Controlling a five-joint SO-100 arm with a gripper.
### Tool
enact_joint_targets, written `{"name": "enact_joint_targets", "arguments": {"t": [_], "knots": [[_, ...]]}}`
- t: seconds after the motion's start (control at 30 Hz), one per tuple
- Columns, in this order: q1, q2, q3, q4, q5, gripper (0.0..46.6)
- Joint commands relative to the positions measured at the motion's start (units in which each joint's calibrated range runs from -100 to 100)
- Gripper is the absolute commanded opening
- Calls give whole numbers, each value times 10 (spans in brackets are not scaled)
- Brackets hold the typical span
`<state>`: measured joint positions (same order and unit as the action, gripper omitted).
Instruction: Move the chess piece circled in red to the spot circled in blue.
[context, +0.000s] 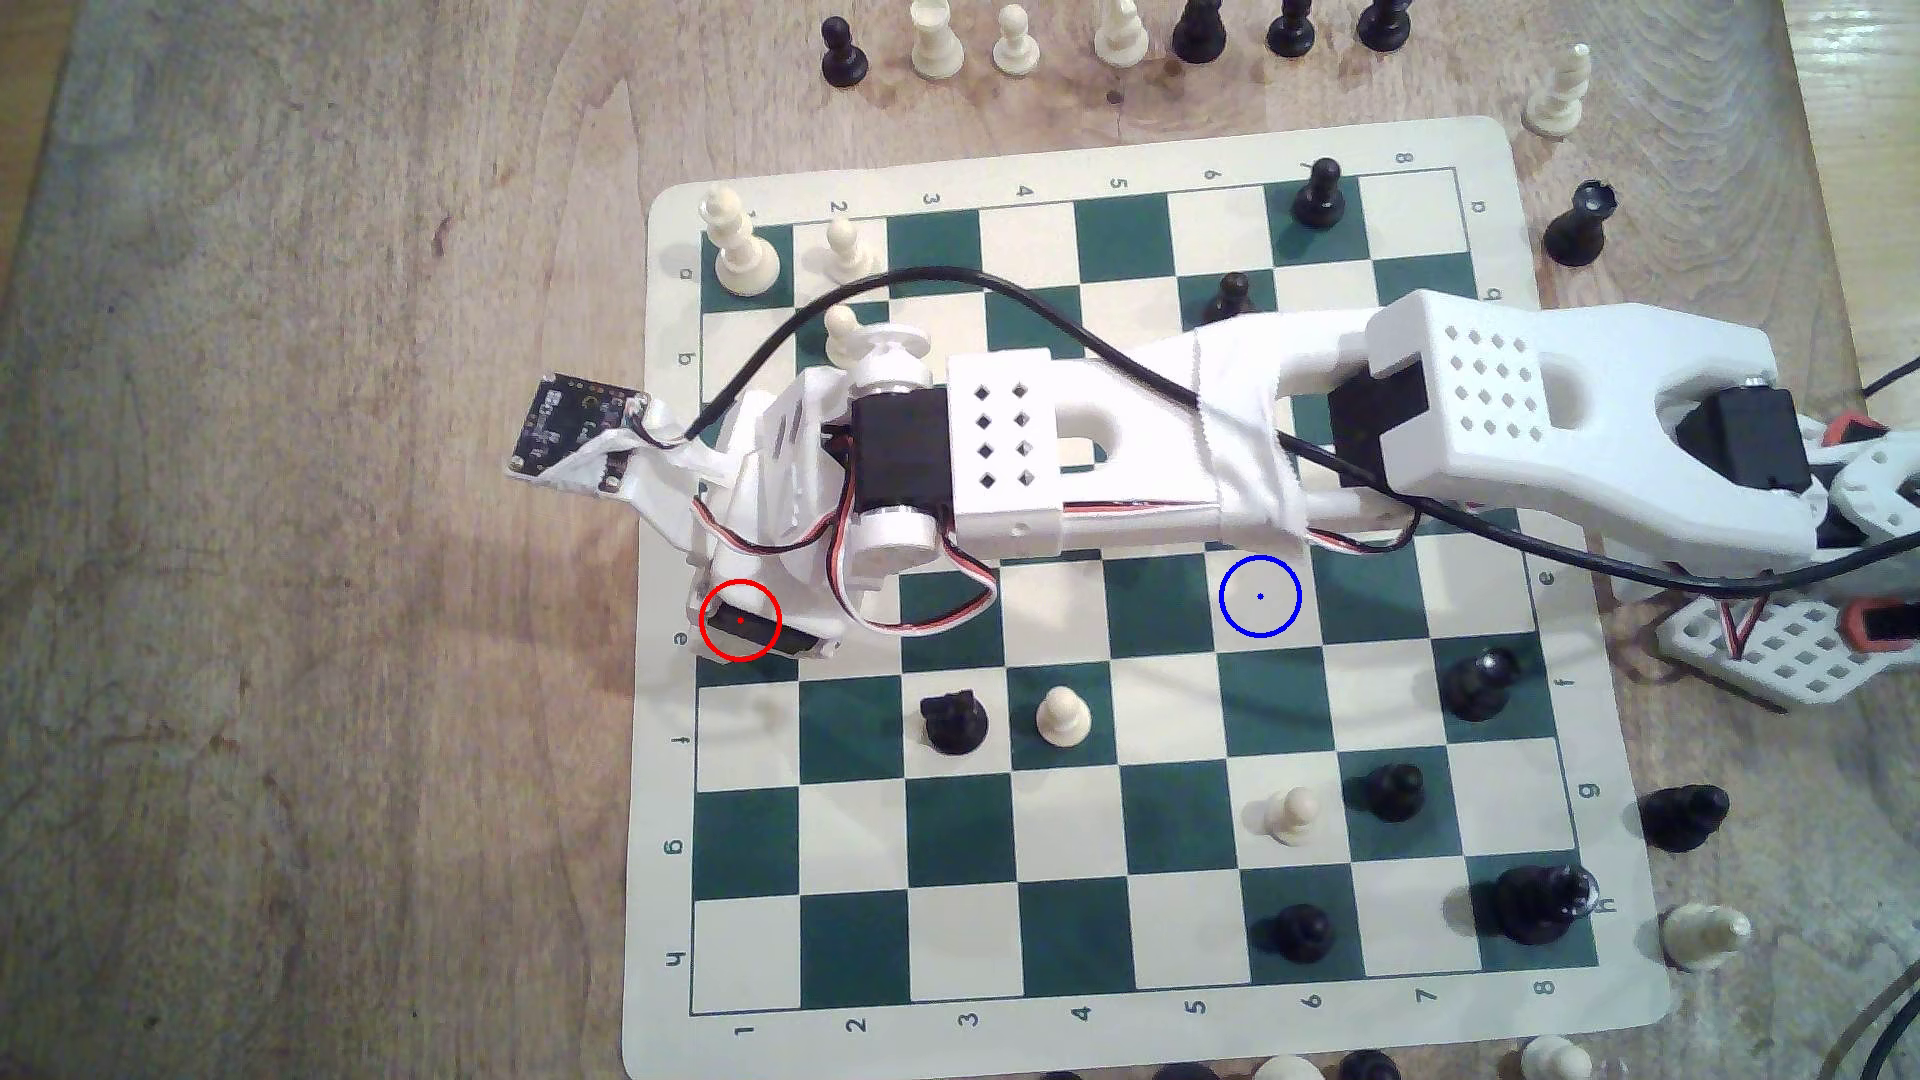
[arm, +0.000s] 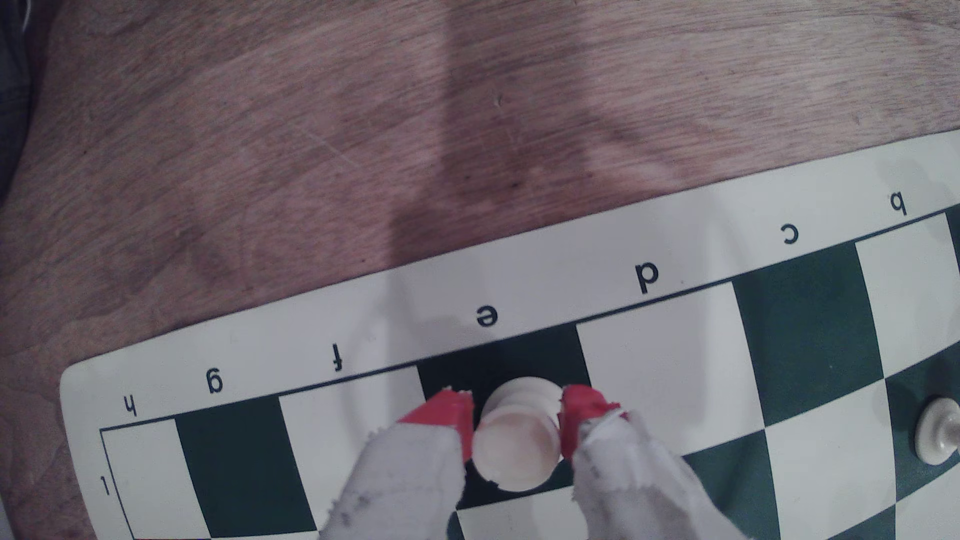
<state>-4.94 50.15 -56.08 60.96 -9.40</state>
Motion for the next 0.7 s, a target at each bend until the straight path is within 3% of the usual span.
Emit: {"name": "enact_joint_targets", "arguments": {"t": [0.0,0.2,0.67], "knots": [[-7,-168,102,-25,0,4],[-9,-262,203,-45,1,4],[-20,-589,588,-101,4,3]]}}
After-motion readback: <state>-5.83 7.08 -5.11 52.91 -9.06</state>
